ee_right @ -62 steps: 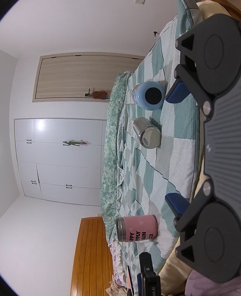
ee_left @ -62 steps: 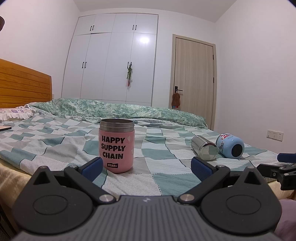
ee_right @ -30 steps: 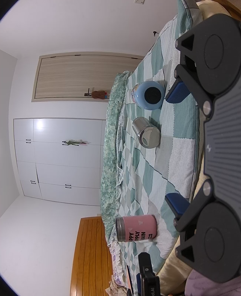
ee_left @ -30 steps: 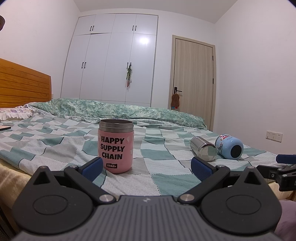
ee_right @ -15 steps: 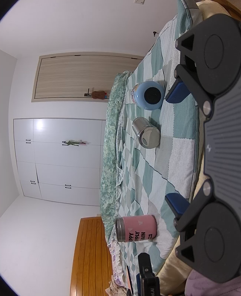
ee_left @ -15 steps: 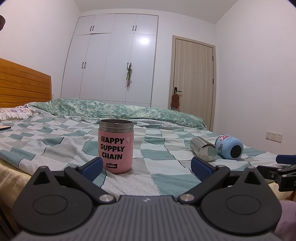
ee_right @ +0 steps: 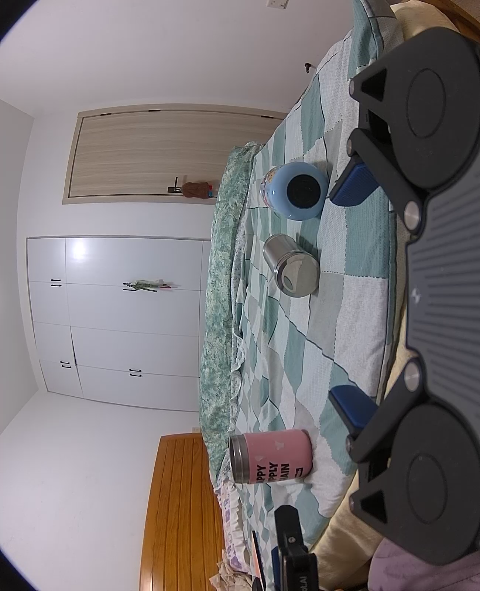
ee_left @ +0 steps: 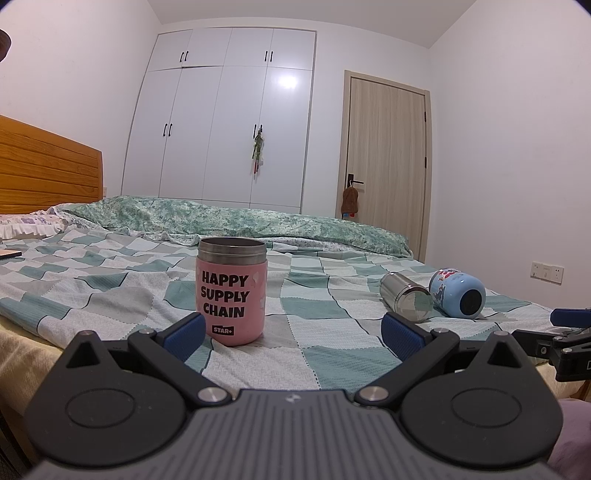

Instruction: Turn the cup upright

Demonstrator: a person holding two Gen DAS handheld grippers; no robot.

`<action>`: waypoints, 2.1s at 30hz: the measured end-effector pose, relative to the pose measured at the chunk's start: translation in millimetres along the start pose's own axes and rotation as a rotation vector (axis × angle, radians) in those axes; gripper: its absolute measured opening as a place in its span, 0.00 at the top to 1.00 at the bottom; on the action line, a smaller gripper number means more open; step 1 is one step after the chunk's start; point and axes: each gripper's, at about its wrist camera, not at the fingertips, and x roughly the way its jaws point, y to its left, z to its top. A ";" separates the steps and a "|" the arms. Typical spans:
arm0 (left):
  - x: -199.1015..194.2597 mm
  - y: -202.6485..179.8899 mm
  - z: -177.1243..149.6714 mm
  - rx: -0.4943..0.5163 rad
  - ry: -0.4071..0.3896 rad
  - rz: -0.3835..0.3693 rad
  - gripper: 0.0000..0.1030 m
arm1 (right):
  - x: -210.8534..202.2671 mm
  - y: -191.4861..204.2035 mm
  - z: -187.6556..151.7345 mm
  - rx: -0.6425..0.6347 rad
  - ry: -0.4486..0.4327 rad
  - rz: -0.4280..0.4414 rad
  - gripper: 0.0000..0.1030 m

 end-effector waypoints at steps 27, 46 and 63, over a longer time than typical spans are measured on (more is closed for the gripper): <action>67.1 -47.6 56.4 0.095 0.148 -0.146 0.00 | 32.0 -35.7 34.1 0.040 0.038 -0.015 0.00; 311.4 -137.3 96.5 0.198 0.480 -0.341 0.00 | 159.6 -116.0 90.4 -0.005 0.154 -0.065 0.00; 424.9 -148.1 62.6 0.195 0.876 -0.583 0.00 | 219.3 -131.4 93.0 0.017 0.315 -0.127 0.00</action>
